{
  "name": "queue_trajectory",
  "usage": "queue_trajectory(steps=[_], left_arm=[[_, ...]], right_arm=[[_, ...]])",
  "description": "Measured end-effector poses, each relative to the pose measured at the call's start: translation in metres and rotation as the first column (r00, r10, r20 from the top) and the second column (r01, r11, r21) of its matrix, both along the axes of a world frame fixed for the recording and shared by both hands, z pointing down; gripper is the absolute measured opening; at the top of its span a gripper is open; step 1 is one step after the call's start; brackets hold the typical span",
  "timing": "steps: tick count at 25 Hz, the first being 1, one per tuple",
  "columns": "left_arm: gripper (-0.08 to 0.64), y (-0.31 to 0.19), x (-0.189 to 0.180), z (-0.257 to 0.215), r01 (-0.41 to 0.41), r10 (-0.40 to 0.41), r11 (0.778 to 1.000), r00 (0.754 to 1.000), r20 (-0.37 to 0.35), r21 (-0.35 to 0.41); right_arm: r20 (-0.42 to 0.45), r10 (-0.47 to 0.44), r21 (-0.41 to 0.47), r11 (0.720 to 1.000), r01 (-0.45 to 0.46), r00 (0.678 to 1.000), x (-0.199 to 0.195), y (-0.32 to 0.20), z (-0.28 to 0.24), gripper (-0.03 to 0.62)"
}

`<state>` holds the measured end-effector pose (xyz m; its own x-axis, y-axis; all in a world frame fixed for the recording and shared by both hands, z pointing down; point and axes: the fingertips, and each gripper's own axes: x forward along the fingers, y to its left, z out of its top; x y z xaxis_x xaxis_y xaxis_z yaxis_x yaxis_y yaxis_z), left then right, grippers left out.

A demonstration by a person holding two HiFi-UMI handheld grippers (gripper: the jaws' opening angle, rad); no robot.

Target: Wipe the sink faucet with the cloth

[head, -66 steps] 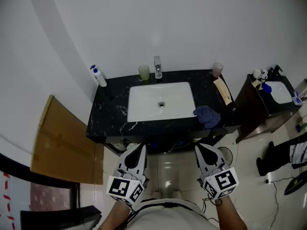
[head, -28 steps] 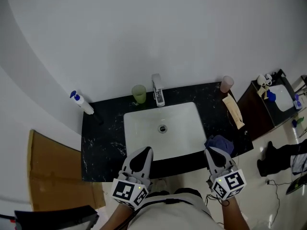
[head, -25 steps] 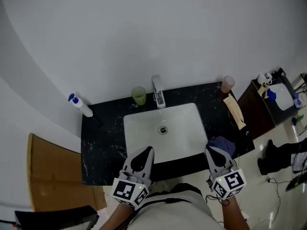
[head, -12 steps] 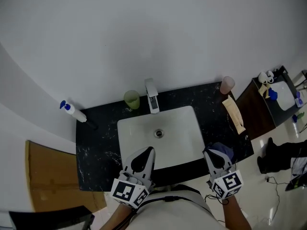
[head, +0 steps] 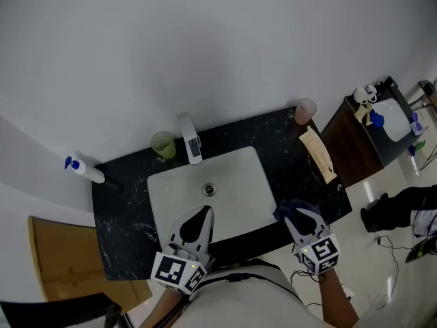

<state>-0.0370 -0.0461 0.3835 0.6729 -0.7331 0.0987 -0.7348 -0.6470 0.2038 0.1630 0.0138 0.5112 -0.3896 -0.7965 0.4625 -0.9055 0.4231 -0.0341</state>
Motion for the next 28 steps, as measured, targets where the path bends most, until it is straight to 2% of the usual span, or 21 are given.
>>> queue_trajectory(steps=[7,10,14,18,24,28], left_arm=[[0.003,-0.011,0.023,0.009,-0.073,0.073,0.997,0.997,0.014,-0.023],[0.003,-0.011,0.043,0.012,-0.148,0.149,0.988,0.989,0.023,-0.029],[0.003,-0.001,0.076,0.017,-0.266,0.267,0.963,0.964,0.018,-0.040],[0.003,0.012,0.112,0.028,-0.385,0.386,0.921,0.922,0.017,-0.058],[0.003,0.046,0.161,0.061,-0.560,0.565,0.825,0.822,0.070,-0.075],[0.011,0.056,0.176,0.069,-0.602,0.609,0.793,0.789,0.080,-0.091]], right_arm=[[-0.048,0.046,-0.072,0.996,-0.049,0.998,0.025,0.001,0.024,0.166],[-0.056,0.073,-0.103,0.992,-0.079,0.996,0.034,0.003,0.030,0.195],[-0.086,0.097,-0.153,0.982,-0.110,0.992,0.045,0.011,0.042,0.265],[-0.103,0.123,-0.174,0.975,-0.140,0.987,0.053,0.013,0.049,0.273],[-0.135,0.152,-0.203,0.963,-0.178,0.979,0.056,0.013,0.058,0.273],[-0.144,0.166,-0.217,0.956,-0.195,0.975,0.056,0.008,0.062,0.273]])
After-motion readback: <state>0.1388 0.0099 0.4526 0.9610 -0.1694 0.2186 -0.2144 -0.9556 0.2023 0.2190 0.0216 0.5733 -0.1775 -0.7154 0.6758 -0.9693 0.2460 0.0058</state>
